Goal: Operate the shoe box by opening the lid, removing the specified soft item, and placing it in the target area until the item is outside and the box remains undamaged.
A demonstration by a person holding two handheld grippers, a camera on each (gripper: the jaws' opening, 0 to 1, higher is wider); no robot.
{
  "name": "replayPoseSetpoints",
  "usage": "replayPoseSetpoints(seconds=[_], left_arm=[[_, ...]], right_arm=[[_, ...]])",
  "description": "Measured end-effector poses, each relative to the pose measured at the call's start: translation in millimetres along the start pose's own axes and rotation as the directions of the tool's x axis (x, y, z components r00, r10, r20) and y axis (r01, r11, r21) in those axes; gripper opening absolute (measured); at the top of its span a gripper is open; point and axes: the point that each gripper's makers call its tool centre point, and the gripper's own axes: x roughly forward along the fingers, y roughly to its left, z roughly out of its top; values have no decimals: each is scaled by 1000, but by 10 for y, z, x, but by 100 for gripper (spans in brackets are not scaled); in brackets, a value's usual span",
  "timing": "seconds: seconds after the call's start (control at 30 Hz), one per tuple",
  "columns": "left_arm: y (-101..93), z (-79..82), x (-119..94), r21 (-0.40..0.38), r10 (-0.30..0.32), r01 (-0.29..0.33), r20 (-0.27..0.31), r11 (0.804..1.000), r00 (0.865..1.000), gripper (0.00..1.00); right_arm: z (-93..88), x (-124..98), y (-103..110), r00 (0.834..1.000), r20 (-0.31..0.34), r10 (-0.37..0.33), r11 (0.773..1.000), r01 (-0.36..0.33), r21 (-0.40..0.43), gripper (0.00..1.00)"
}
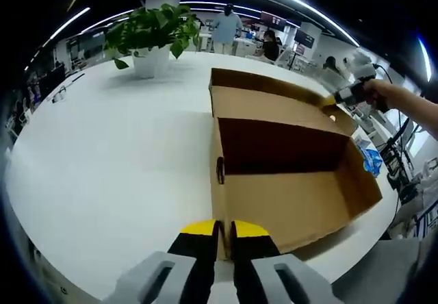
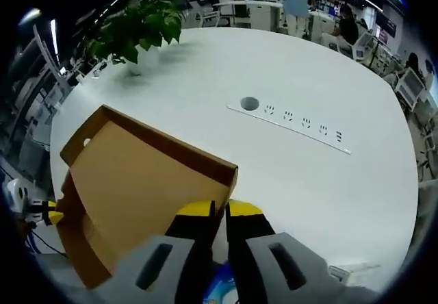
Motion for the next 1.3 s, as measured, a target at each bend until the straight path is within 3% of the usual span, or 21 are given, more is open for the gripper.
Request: replayPoseSetpoints(seconds=[0.63, 1.3], left_arm=[[-2, 2, -2, 13, -5, 5, -4, 1000, 1000, 6], [-6, -4, -17, 4, -13, 13, 1, 1000, 1000, 7]], right_arm=[[109, -412, 84, 994, 111, 10, 999, -4, -47, 3], [250, -995, 429, 964, 259, 59, 989, -22, -143, 2]])
